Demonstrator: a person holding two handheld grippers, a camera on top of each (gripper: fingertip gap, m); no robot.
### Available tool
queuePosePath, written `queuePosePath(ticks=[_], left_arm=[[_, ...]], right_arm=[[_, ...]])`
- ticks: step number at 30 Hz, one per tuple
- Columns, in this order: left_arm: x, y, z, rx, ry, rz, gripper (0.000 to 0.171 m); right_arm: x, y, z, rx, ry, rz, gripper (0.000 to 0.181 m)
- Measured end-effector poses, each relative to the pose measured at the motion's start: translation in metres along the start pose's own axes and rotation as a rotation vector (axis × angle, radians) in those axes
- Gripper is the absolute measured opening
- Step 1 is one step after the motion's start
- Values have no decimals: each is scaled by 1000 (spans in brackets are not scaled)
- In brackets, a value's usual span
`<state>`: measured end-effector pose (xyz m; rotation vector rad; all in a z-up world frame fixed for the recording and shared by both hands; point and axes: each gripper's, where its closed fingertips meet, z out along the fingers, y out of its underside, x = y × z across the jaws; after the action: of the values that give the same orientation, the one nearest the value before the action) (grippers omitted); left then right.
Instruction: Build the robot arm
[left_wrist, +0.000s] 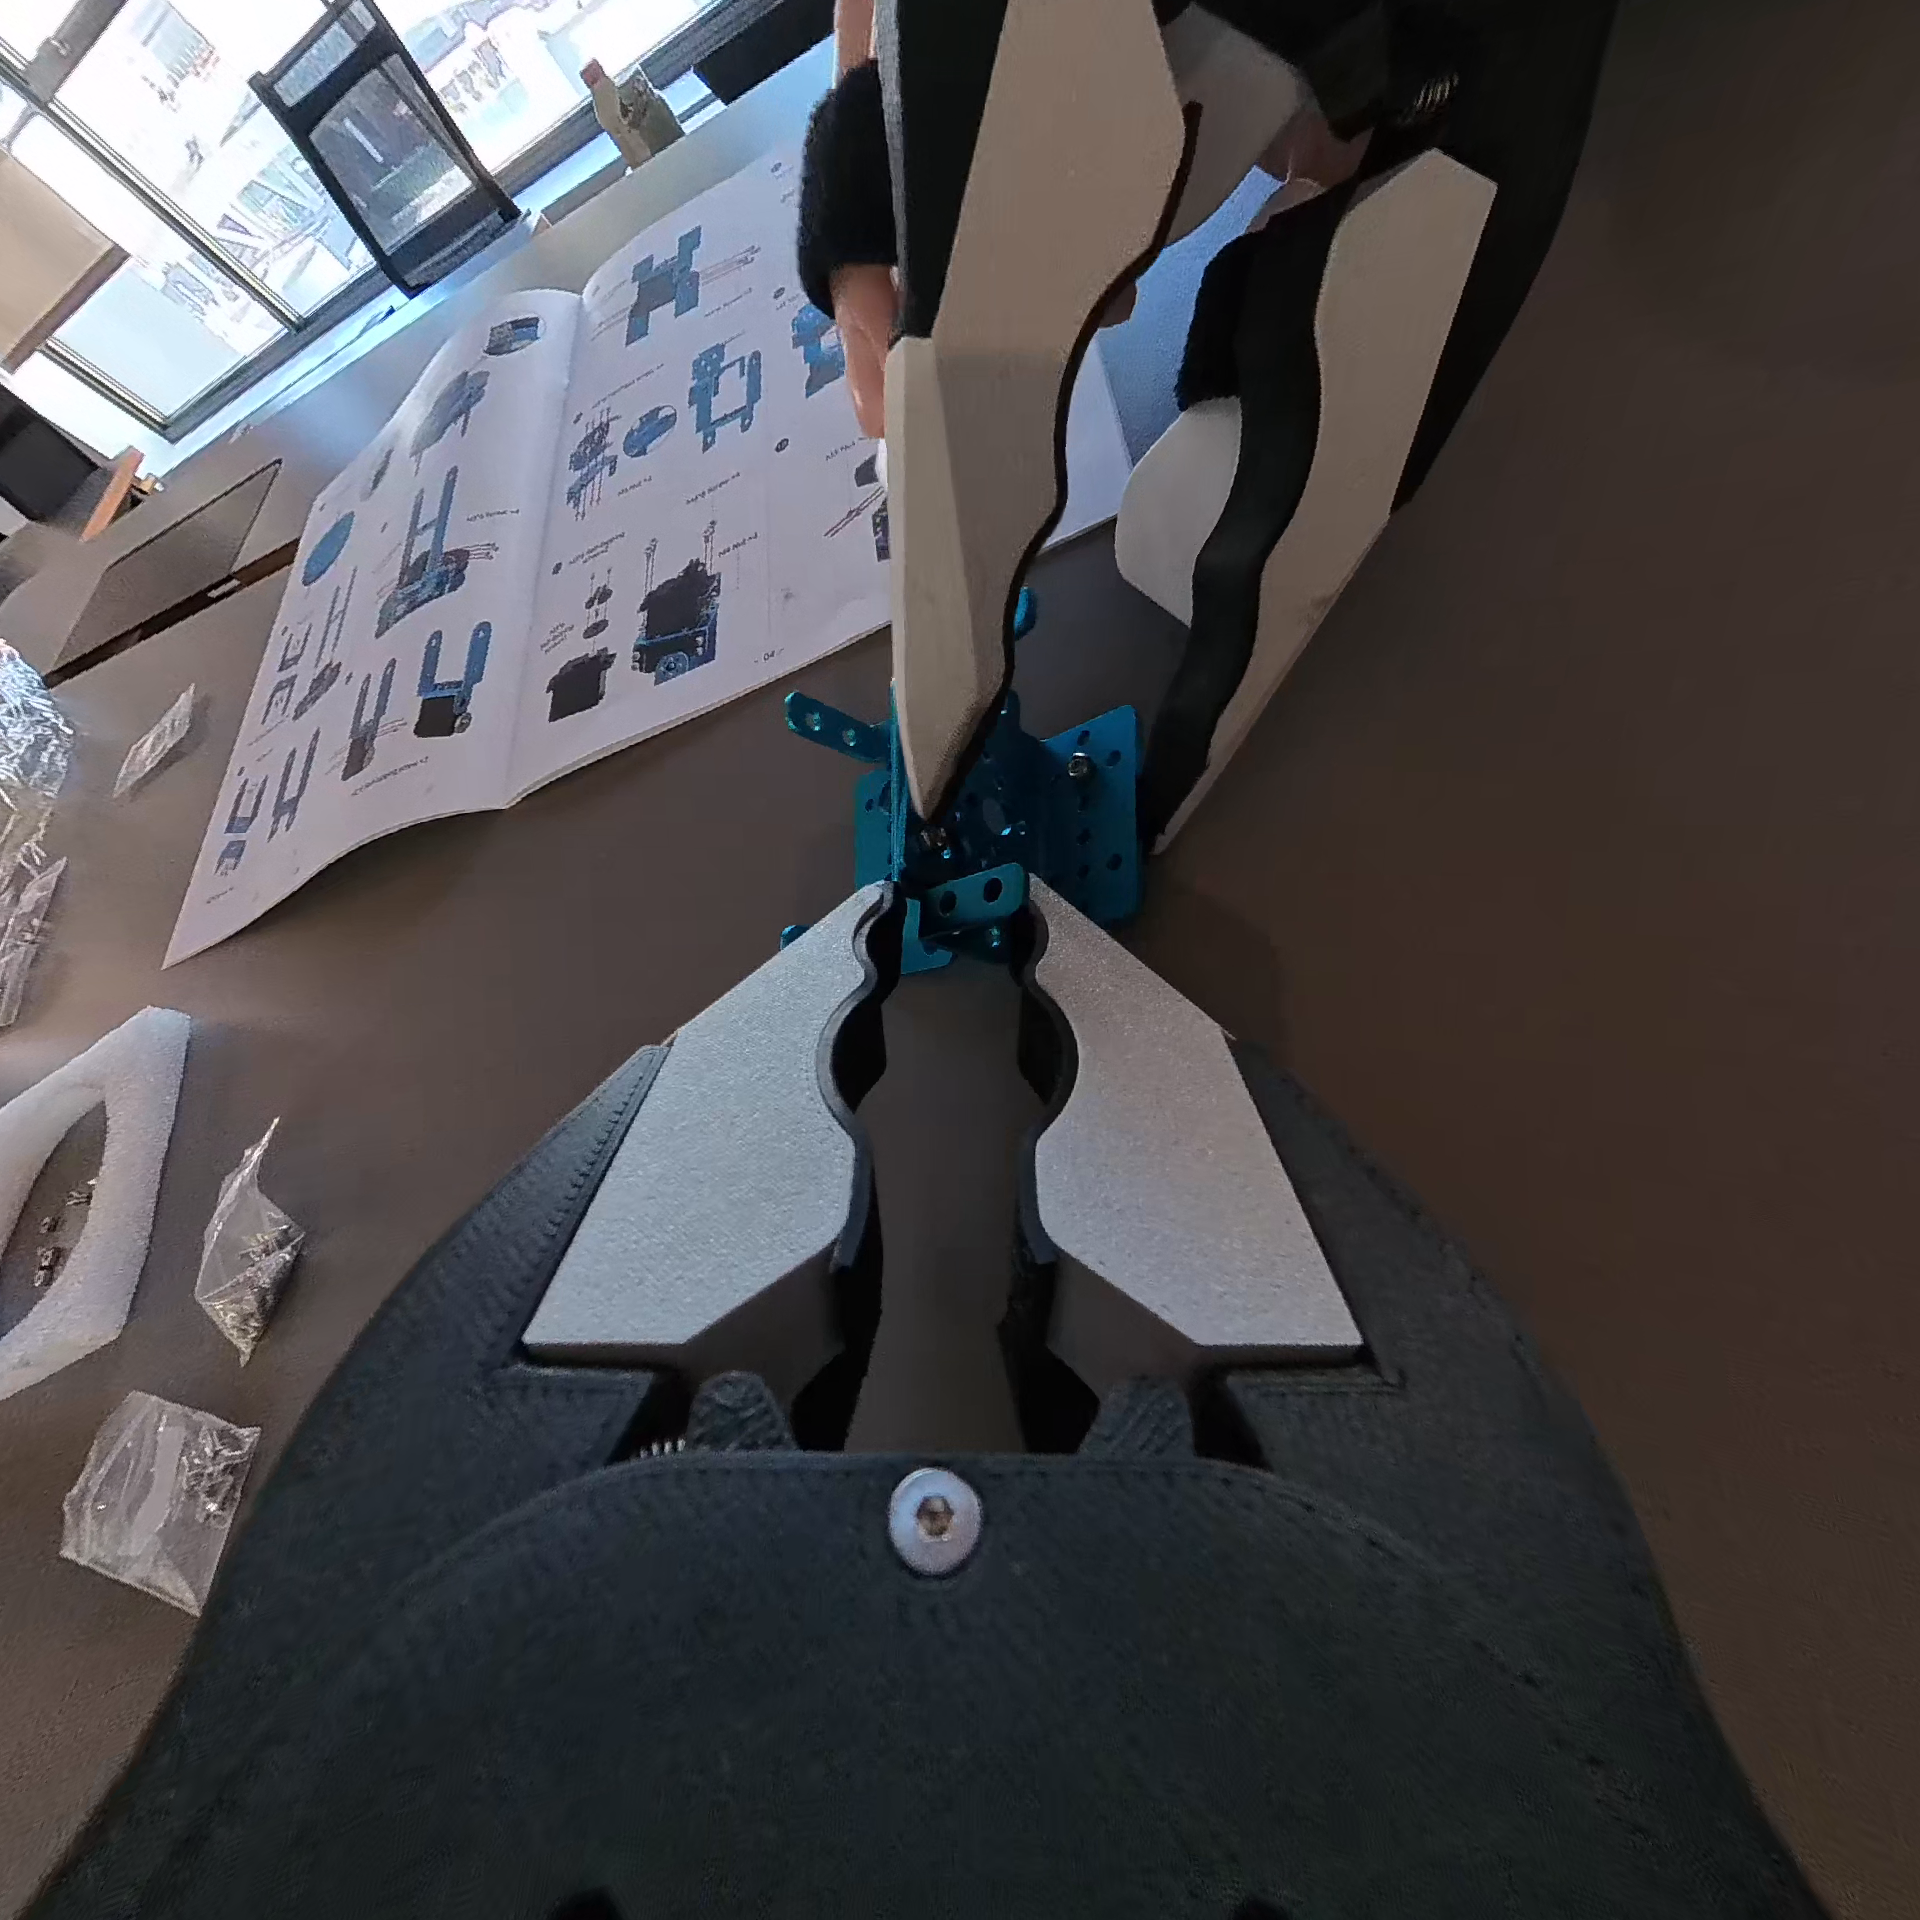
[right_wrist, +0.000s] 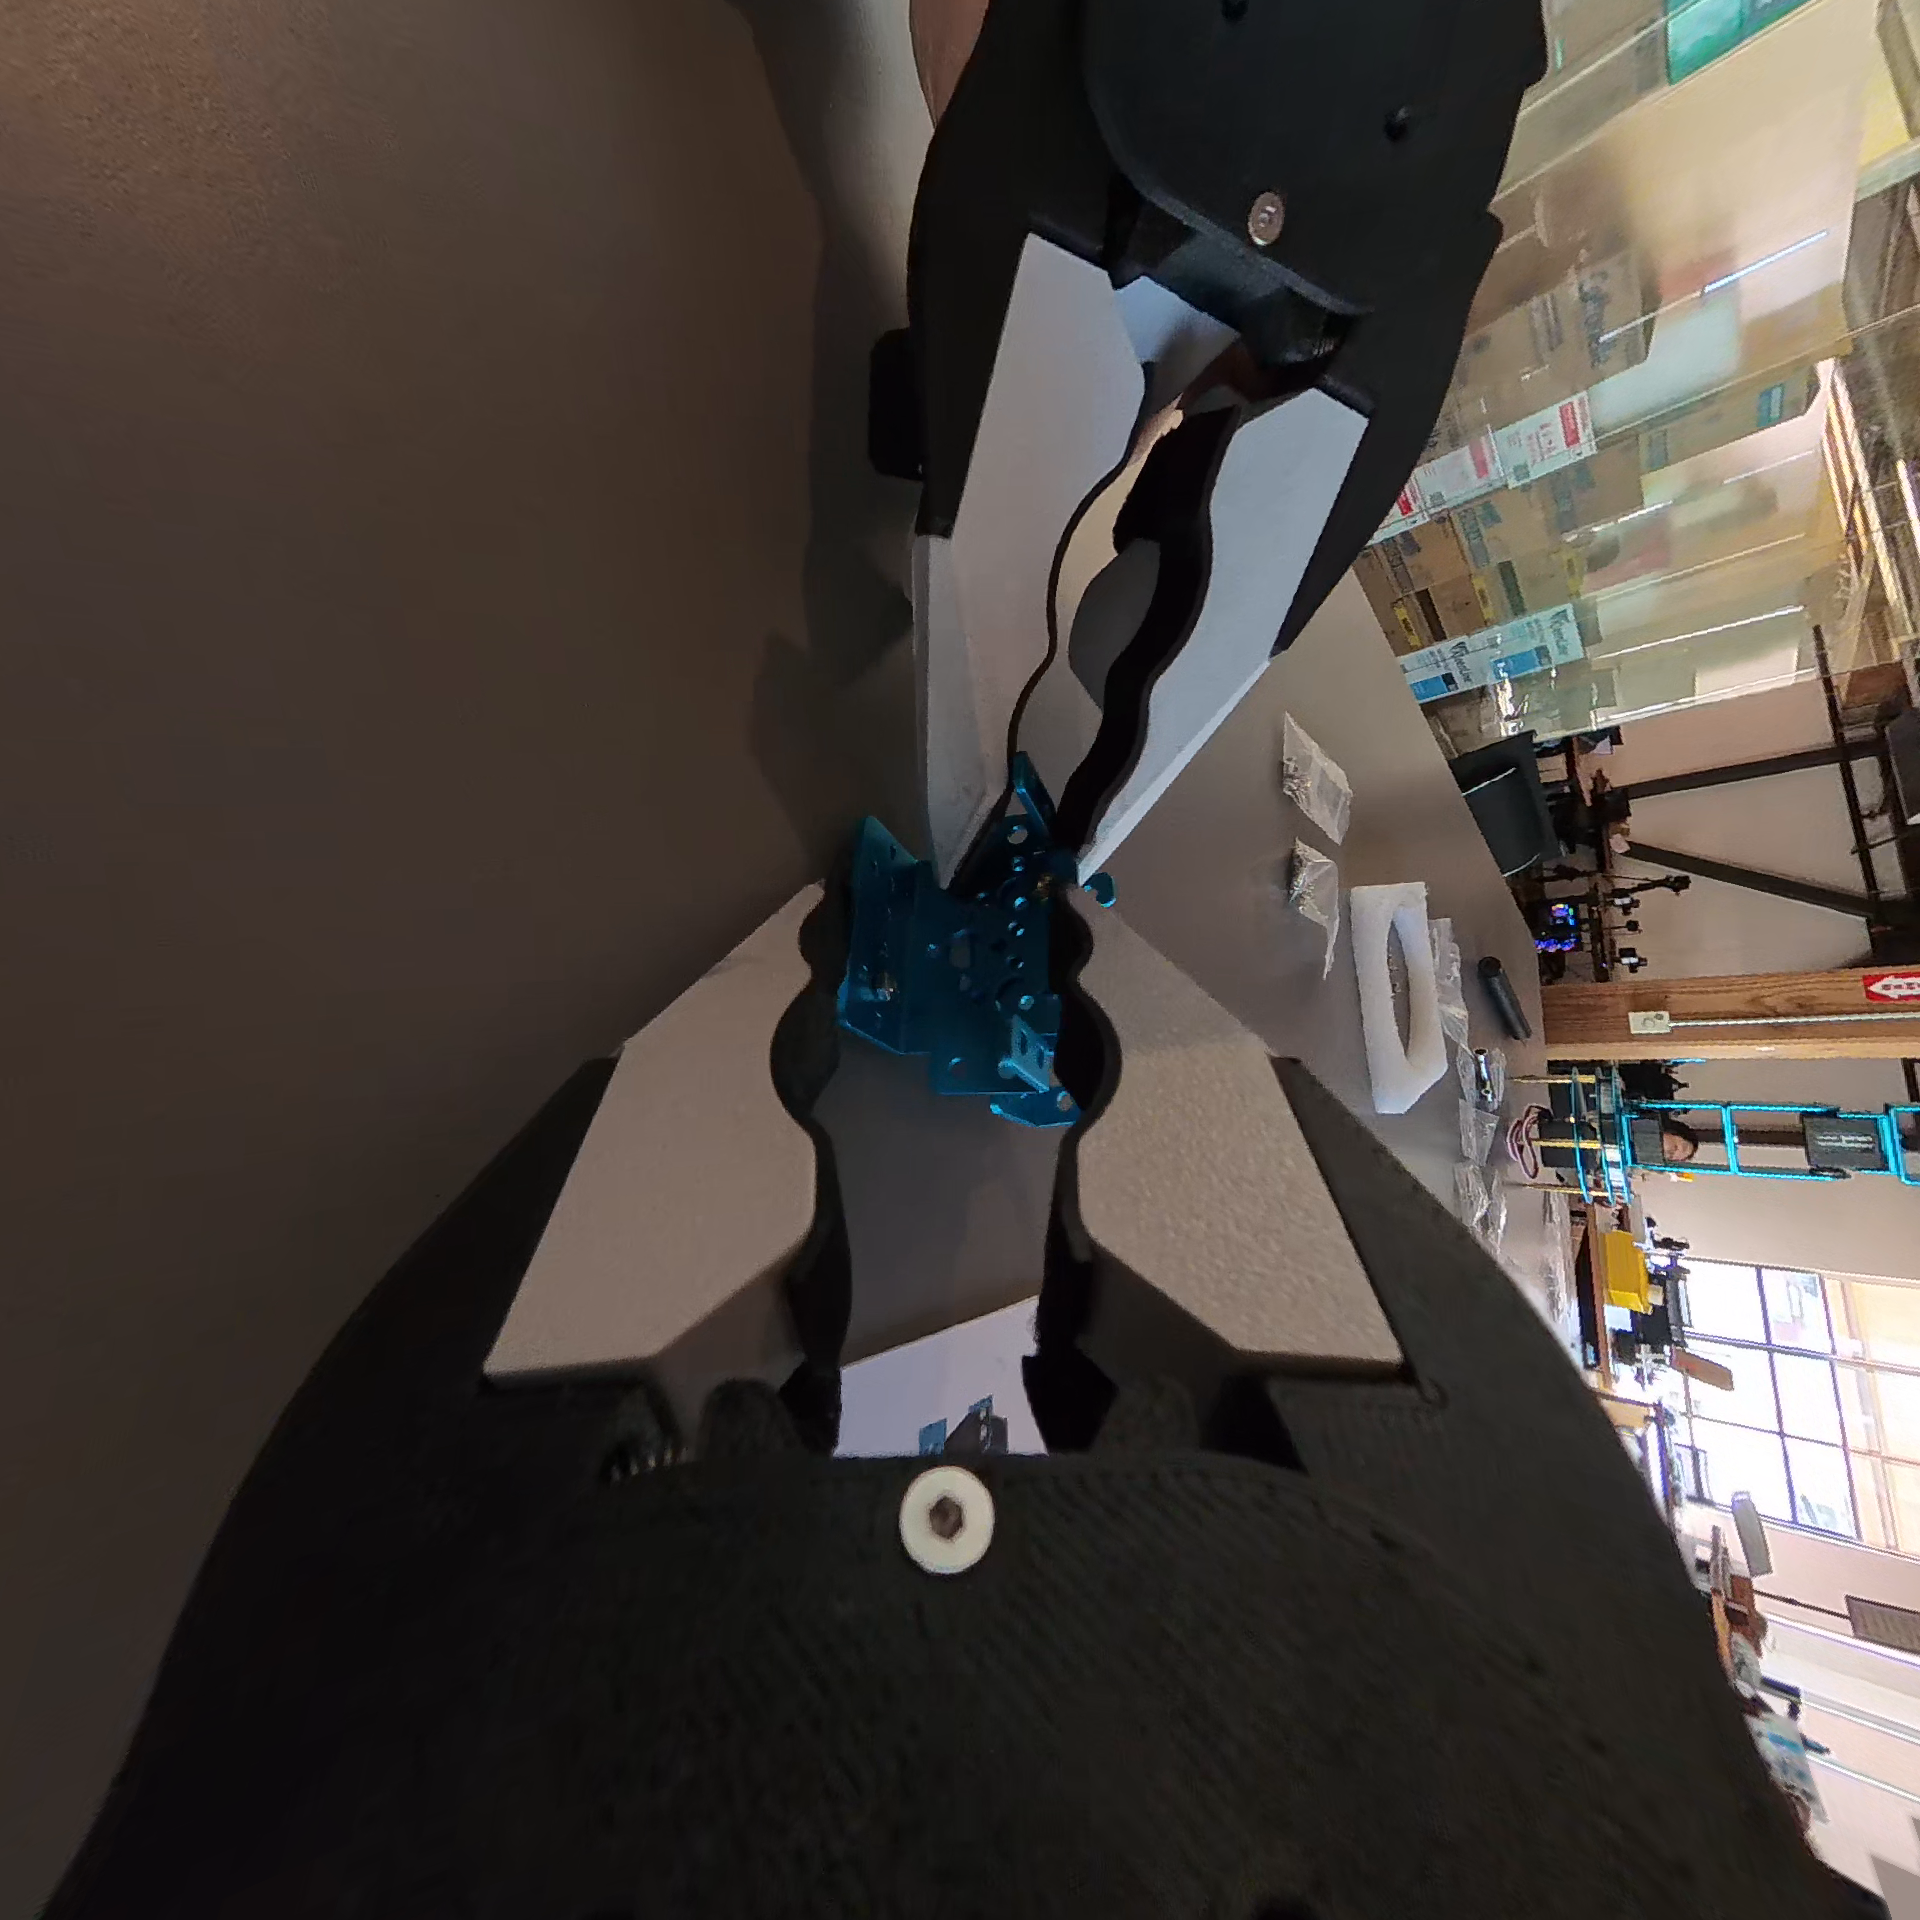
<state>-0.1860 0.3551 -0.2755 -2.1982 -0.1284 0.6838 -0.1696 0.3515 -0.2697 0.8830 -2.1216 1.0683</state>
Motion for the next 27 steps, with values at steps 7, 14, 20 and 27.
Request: queuePosePath(ticks=[7, 14, 20, 27], left_arm=[[0, 0, -1, 8, 1, 3, 15], [0, 0, -1, 4, -2, 6, 15], [-3, 2, 0, -2, -27, 21, 21], [-2, 2, -2, 8, -15, 18, 20]], right_arm=[[-2, 2, -1, -33, 26, -109, 29], [7, 0, -3, 3, 68, -89, 50], [13, -4, -9, 42, 81, -62, 54], [19, 2, -17, 191, -145, 459, 47]])
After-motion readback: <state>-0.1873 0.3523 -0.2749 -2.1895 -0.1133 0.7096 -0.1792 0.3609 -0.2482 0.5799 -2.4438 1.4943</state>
